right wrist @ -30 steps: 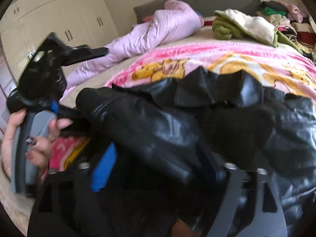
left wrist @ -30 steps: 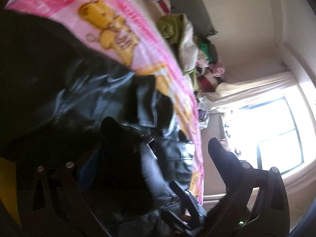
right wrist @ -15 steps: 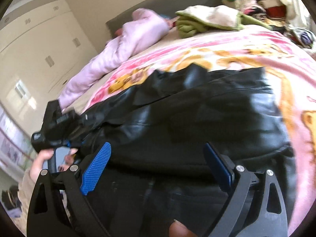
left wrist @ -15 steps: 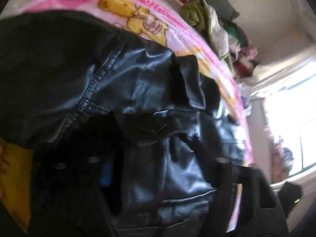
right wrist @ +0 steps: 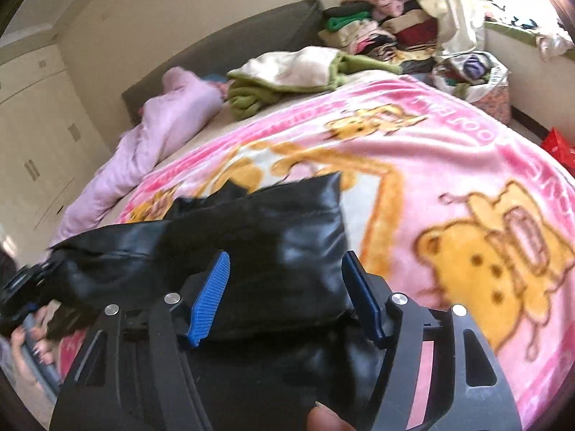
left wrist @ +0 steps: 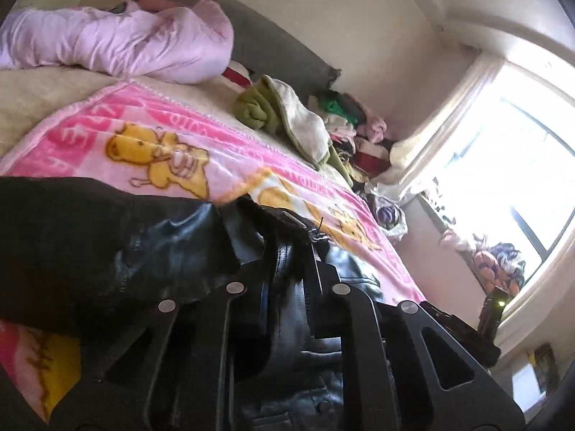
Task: Fold large clothes
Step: 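Carry the held sleeve with the right tool across the jacket front, then lay the sleeve on the jacket front and open the right tool, then move the left tool to the cuff of the other sleeve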
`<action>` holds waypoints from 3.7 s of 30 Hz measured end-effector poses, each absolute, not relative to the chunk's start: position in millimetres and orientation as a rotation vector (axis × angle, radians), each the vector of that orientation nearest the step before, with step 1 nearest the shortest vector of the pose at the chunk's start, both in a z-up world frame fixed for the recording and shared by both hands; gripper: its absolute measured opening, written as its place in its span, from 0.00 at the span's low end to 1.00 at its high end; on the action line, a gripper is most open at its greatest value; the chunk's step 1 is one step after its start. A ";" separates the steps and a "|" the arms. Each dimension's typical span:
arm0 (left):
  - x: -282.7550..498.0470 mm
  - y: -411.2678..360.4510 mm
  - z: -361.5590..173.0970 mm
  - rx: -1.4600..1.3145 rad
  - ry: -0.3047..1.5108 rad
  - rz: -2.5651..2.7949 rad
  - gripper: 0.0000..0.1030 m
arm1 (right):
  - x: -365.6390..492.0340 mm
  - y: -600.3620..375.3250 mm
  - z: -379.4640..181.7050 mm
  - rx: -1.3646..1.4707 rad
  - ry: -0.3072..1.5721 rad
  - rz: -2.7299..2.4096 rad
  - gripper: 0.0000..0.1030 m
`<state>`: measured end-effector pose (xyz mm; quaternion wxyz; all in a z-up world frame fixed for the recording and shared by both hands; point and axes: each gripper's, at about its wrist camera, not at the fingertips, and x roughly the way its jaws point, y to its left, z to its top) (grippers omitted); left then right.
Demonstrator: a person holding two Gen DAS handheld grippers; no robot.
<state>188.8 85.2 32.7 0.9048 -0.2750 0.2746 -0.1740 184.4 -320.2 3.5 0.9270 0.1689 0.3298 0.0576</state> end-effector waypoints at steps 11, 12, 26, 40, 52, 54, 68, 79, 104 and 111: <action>207.4 92.5 -7.1 -0.536 0.727 -0.230 0.08 | 296.2 -341.6 -43.2 0.492 0.860 0.084 0.62; 208.4 93.8 -10.0 -0.538 0.736 -0.226 0.08 | 304.6 -342.8 -50.1 0.506 0.877 0.075 0.62; 226.1 100.6 -49.2 -0.579 0.890 -0.177 0.11 | 315.8 -342.3 -65.5 0.451 0.856 0.065 0.19; 199.2 123.0 -6.7 -0.593 0.703 -0.118 0.39 | 250.8 -323.3 -3.4 0.290 0.748 0.103 0.36; 215.6 61.5 -24.5 -0.408 0.843 -0.221 0.48 | 205.6 -260.1 2.7 0.177 0.742 0.251 0.36; 217.9 53.9 -33.2 -0.366 0.881 -0.192 0.61 | 204.3 -252.1 -3.7 0.161 0.760 0.261 0.37; 224.8 63.8 -59.8 -0.435 0.968 -0.174 0.63 | 213.4 -262.1 -73.7 0.166 0.931 0.193 0.53; 216.9 54.4 -43.6 -0.375 0.946 -0.165 0.73 | 190.5 -259.6 -57.5 0.173 0.844 0.198 0.66; 182.9 35.2 -21.0 -0.318 0.888 -0.188 0.91 | 146.6 -240.5 -33.7 0.178 0.752 0.236 0.95; 168.1 52.6 -10.1 -0.346 0.850 -0.172 0.91 | 143.1 -216.0 -13.9 0.156 0.725 0.279 0.95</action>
